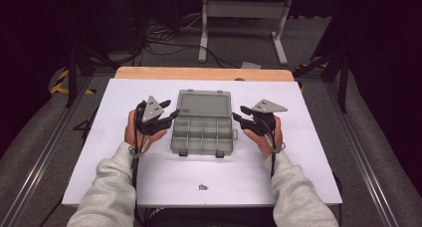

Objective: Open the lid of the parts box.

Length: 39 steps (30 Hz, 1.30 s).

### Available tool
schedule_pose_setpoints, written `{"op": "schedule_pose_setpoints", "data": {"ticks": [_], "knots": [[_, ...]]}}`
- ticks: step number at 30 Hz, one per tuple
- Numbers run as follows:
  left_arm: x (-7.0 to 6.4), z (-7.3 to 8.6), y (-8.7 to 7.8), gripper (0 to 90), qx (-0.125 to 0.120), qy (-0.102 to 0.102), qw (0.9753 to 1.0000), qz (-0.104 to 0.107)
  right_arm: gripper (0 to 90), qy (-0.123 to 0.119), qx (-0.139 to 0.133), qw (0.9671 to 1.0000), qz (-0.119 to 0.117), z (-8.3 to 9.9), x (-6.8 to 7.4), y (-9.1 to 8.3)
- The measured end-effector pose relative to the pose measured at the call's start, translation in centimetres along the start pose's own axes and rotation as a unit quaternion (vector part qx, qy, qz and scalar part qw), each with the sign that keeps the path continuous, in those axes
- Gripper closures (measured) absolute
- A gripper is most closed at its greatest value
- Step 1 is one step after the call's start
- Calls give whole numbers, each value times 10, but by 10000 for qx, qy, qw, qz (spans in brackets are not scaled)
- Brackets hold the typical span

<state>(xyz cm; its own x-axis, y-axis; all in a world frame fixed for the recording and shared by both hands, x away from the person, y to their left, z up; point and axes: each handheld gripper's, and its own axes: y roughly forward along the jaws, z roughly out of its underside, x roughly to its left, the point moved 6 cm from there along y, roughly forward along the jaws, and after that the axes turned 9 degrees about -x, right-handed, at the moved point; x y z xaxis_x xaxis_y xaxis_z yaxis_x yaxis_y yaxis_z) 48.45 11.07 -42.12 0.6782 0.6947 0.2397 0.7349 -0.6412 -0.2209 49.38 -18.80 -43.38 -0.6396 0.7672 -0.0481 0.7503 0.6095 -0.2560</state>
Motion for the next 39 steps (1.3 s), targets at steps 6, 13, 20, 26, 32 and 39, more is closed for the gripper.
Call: {"op": "schedule_pose_setpoints", "data": {"ticks": [6, 13, 20, 26, 32, 39], "knots": [[-1, -1, -10, 360, -74, -68, 9999, 12, 559, -145, -23, 9997, -199, -2, 3, -13], [-2, 3, -18, 263, -18, -22, 9999, 162, 461, -317, -76, 9989, -345, -1, 7, -29], [-6, 10, -36, 102, -83, -129, 9997, 177, 270, -344, -130, 9985, -408, -2, 10, -39], [-15, 18, -51, 28, -63, -30, 9993, 368, 88, -348, -35, 9986, -399, 1, 14, -43], [-27, 29, -68, 22, -31, -3, 9988, 489, 72, -455, 39, 9976, -524, 5, 21, -51], [-35, 47, -86, 28, 121, -157, 9980, 598, 121, -503, 132, 9964, -675, 11, 34, -58]]}}
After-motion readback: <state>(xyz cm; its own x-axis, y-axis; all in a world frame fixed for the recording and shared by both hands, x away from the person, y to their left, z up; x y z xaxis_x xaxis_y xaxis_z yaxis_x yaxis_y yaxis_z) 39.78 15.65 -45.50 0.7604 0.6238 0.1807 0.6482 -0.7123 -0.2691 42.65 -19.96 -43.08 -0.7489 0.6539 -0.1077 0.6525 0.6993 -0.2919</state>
